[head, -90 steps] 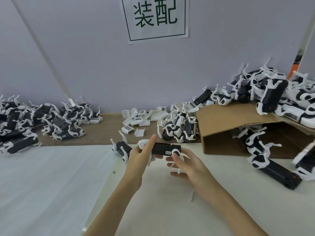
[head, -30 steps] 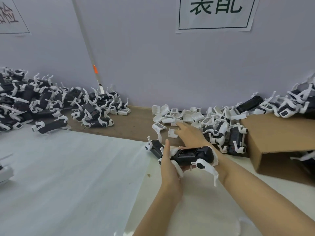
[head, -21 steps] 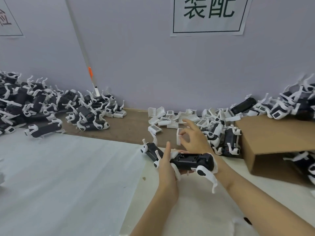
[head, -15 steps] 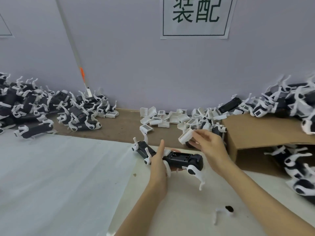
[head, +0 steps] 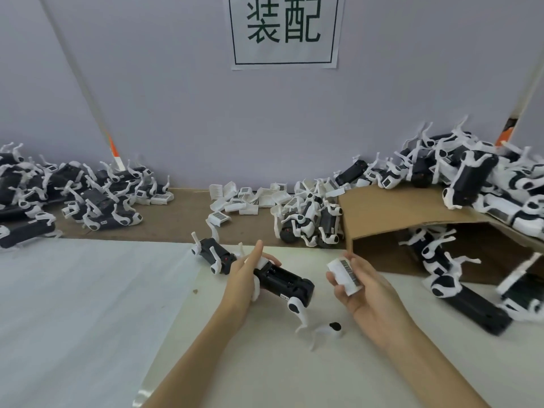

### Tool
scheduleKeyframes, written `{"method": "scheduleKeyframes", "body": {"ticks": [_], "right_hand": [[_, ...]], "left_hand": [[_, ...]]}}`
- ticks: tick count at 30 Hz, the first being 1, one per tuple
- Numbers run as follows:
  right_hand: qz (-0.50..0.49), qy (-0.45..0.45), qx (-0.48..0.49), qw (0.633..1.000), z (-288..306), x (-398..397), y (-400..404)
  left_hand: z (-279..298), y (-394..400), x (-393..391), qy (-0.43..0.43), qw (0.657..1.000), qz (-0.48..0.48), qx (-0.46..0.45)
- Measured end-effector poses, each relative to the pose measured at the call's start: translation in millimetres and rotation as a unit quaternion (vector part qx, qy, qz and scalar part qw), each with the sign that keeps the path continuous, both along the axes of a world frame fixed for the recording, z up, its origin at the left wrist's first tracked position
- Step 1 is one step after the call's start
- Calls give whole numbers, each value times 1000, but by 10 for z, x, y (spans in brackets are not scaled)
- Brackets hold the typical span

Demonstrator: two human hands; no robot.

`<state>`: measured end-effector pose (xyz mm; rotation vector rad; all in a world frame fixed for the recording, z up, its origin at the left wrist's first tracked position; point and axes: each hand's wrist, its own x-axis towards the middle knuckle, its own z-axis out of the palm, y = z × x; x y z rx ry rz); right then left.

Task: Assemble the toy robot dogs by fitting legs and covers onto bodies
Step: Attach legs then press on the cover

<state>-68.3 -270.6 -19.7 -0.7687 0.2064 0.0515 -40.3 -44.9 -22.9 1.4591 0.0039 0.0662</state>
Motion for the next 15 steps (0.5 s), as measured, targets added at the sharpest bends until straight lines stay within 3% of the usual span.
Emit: {"method": "scheduleKeyframes", "body": {"ticks": [8, 12, 15], "right_hand": [[52, -78, -184, 978, -9, -35, 28], [-22, -137, -365, 921, 25, -130, 115], [-31, -222, -472, 853, -7, -194, 184]], "left_hand": [[-5, -115, -24, -27, 998, 31, 54], [-11, -205, -59, -79, 989, 52, 114], [6, -279, -110, -86, 988, 40, 123]]}}
